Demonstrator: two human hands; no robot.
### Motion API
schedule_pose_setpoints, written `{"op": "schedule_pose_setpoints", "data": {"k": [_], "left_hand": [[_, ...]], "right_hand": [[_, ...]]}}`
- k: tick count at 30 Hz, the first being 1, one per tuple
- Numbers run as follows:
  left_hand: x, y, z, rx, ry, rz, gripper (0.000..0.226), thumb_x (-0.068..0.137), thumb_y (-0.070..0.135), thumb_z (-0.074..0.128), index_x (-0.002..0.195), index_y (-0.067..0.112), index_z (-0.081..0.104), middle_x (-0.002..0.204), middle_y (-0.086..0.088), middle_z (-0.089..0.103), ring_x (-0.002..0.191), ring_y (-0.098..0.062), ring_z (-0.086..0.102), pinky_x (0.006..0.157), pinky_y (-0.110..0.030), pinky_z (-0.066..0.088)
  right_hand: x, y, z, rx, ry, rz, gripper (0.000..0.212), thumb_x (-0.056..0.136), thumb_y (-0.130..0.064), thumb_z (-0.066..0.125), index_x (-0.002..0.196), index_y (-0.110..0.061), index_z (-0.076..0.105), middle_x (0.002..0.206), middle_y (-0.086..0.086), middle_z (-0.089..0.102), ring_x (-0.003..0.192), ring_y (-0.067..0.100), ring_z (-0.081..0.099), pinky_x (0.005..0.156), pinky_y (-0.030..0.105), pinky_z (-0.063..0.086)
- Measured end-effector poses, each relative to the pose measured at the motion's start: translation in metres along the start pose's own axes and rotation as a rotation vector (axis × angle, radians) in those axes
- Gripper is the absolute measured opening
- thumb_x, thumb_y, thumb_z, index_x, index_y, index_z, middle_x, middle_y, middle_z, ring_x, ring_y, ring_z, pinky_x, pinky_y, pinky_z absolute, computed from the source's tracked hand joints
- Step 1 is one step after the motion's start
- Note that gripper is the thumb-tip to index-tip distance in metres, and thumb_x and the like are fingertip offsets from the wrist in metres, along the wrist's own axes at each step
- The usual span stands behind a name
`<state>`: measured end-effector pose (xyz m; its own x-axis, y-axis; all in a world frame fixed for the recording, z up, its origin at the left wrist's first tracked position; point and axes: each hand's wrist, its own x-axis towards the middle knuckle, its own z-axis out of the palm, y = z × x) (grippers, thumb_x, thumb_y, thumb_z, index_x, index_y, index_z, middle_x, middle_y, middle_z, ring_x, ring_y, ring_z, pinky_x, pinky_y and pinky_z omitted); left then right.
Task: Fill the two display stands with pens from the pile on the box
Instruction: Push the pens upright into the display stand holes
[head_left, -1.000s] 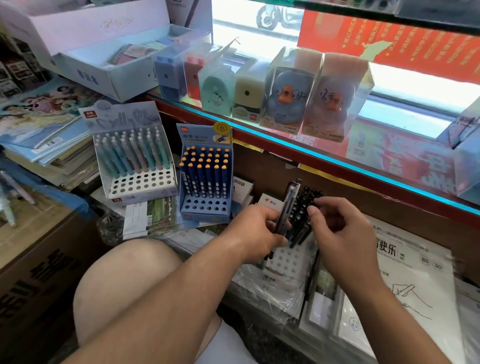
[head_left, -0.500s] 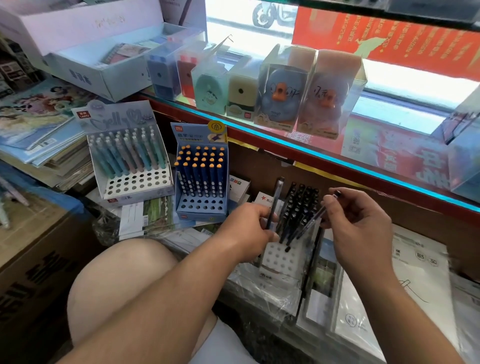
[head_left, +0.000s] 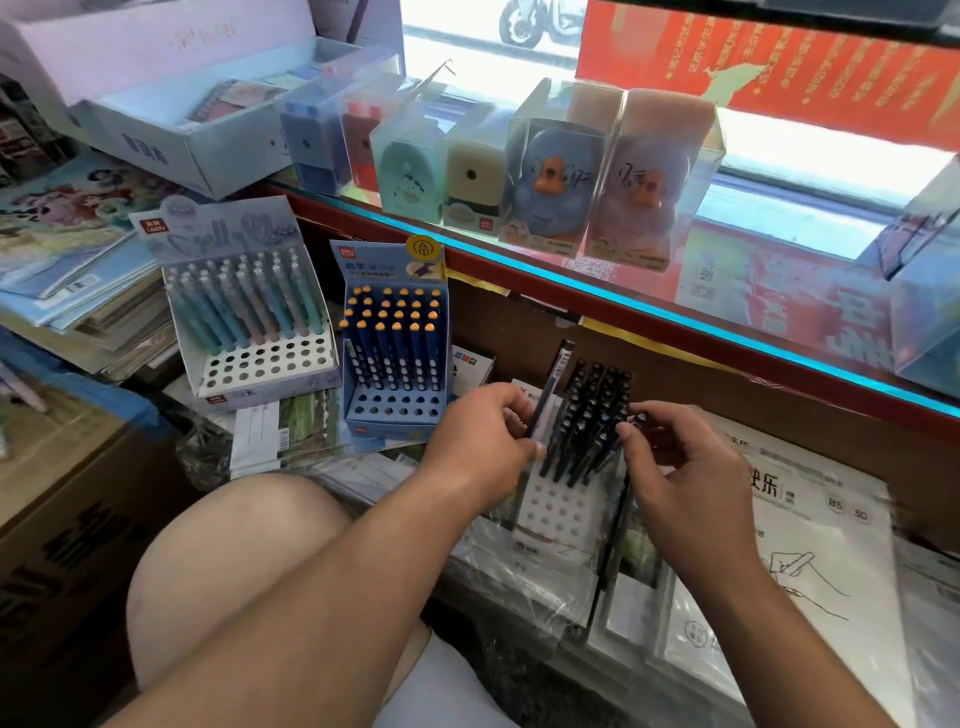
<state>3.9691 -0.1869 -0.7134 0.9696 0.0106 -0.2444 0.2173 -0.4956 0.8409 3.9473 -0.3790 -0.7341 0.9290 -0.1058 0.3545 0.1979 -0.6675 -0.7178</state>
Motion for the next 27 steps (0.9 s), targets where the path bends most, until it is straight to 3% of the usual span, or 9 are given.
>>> {"op": "schedule_pose_setpoints", "data": {"k": [4, 10, 15, 21, 25, 27], "left_hand": [[0.0013, -0.0021, 0.0001, -0.023, -0.009, 0.007, 0.023, 0.088, 0.010, 0.078, 0.089, 0.027, 0.062, 0.077, 0.005, 0.056, 0.074, -0.012, 0.055, 0.072, -0.027, 0.053], [0.0035, -0.0036, 0.0024, -0.043, -0.039, 0.013, 0.020, 0.089, 0.010, 0.078, 0.099, 0.023, 0.067, 0.075, 0.008, 0.053, 0.072, -0.011, 0.052, 0.076, -0.030, 0.053], [0.0038, -0.0033, 0.0033, -0.014, -0.052, 0.021, 0.018, 0.090, 0.010, 0.076, 0.094, 0.025, 0.067, 0.069, 0.011, 0.049, 0.064, -0.008, 0.049, 0.066, -0.026, 0.045], [0.0035, -0.0040, 0.0036, 0.000, -0.052, 0.029, 0.017, 0.090, 0.011, 0.077, 0.099, 0.022, 0.070, 0.071, 0.010, 0.050, 0.066, -0.009, 0.050, 0.066, -0.025, 0.045], [0.0037, -0.0038, 0.0034, -0.010, -0.060, 0.021, 0.017, 0.090, 0.009, 0.076, 0.097, 0.023, 0.070, 0.070, 0.010, 0.050, 0.067, -0.009, 0.050, 0.069, -0.028, 0.047], [0.0035, -0.0031, 0.0031, -0.011, -0.064, 0.021, 0.016, 0.090, 0.009, 0.076, 0.096, 0.023, 0.070, 0.070, 0.010, 0.050, 0.068, -0.009, 0.051, 0.070, -0.029, 0.049]], "right_hand": [[0.0002, -0.0005, 0.0007, -0.015, -0.007, -0.021, 0.019, 0.092, -0.020, 0.071, 0.111, -0.019, 0.071, 0.093, -0.014, 0.064, 0.090, -0.006, 0.061, 0.074, 0.004, 0.046], [-0.0006, 0.0008, 0.0013, -0.028, -0.013, -0.028, 0.023, 0.093, -0.019, 0.069, 0.115, -0.014, 0.071, 0.096, -0.009, 0.065, 0.087, -0.001, 0.062, 0.075, 0.013, 0.048], [0.0007, 0.0009, 0.0007, -0.039, 0.002, -0.036, 0.022, 0.093, -0.020, 0.070, 0.115, -0.014, 0.071, 0.096, -0.008, 0.066, 0.088, 0.000, 0.062, 0.075, 0.012, 0.046], [0.0007, 0.0009, 0.0041, -0.024, -0.010, -0.017, 0.021, 0.093, -0.019, 0.071, 0.114, -0.017, 0.070, 0.093, -0.012, 0.064, 0.086, -0.004, 0.061, 0.072, 0.003, 0.045], [-0.0002, -0.0043, 0.0043, 0.011, 0.006, -0.019, 0.023, 0.091, -0.019, 0.073, 0.105, -0.027, 0.057, 0.089, -0.012, 0.061, 0.081, -0.002, 0.060, 0.069, 0.012, 0.047], [-0.0013, -0.0031, 0.0057, -0.047, -0.005, -0.059, 0.019, 0.091, -0.017, 0.073, 0.100, -0.024, 0.058, 0.092, -0.009, 0.058, 0.079, -0.002, 0.059, 0.067, 0.009, 0.045]]}}
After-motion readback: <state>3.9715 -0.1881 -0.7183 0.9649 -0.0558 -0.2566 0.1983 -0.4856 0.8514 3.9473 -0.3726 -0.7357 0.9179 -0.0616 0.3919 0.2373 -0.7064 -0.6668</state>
